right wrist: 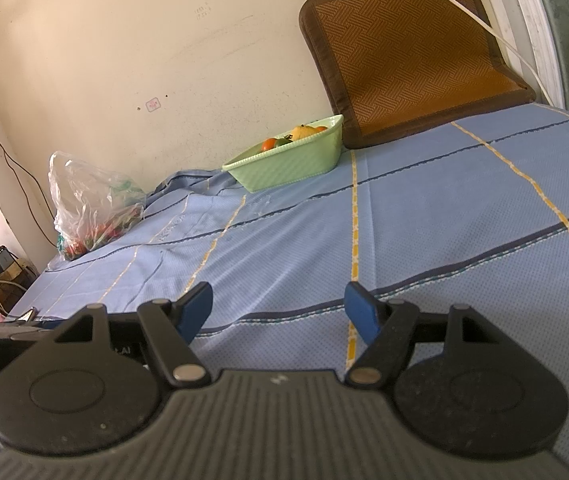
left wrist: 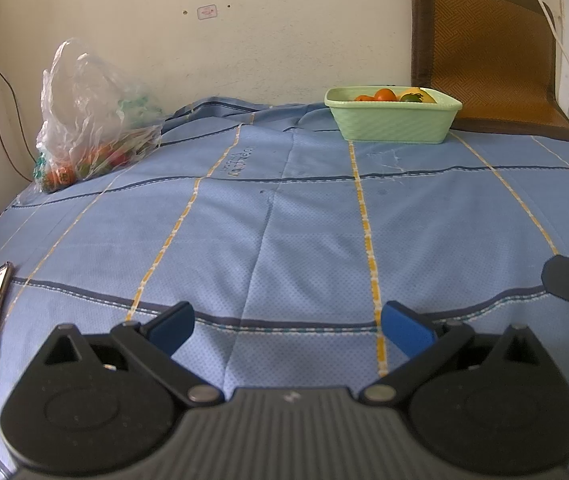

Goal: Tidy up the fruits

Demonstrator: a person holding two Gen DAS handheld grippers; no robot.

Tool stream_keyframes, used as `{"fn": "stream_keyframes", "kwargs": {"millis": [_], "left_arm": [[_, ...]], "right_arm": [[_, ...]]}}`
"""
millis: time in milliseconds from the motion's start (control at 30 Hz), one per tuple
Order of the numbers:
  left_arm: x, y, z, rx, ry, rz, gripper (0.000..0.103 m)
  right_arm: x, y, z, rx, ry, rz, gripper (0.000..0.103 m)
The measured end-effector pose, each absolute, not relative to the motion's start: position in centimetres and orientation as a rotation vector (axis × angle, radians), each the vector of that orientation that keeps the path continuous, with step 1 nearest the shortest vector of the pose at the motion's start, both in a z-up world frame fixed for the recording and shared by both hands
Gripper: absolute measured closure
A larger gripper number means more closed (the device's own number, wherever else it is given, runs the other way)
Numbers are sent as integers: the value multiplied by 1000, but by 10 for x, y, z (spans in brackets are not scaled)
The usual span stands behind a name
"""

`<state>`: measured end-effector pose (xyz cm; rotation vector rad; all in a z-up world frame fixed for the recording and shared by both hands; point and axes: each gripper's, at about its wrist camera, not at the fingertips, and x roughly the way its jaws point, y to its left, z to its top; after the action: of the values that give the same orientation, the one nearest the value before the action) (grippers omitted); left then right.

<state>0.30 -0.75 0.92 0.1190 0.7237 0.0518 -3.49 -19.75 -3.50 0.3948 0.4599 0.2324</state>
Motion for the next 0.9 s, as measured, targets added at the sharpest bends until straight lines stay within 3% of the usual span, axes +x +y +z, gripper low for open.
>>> {"fn": "stream_keyframes", "kwargs": {"millis": [900], "left_arm": [[3,-8,12,118,722,31,0]], "right_arm": [[-34,-199,-36,396,459,231,28]]}}
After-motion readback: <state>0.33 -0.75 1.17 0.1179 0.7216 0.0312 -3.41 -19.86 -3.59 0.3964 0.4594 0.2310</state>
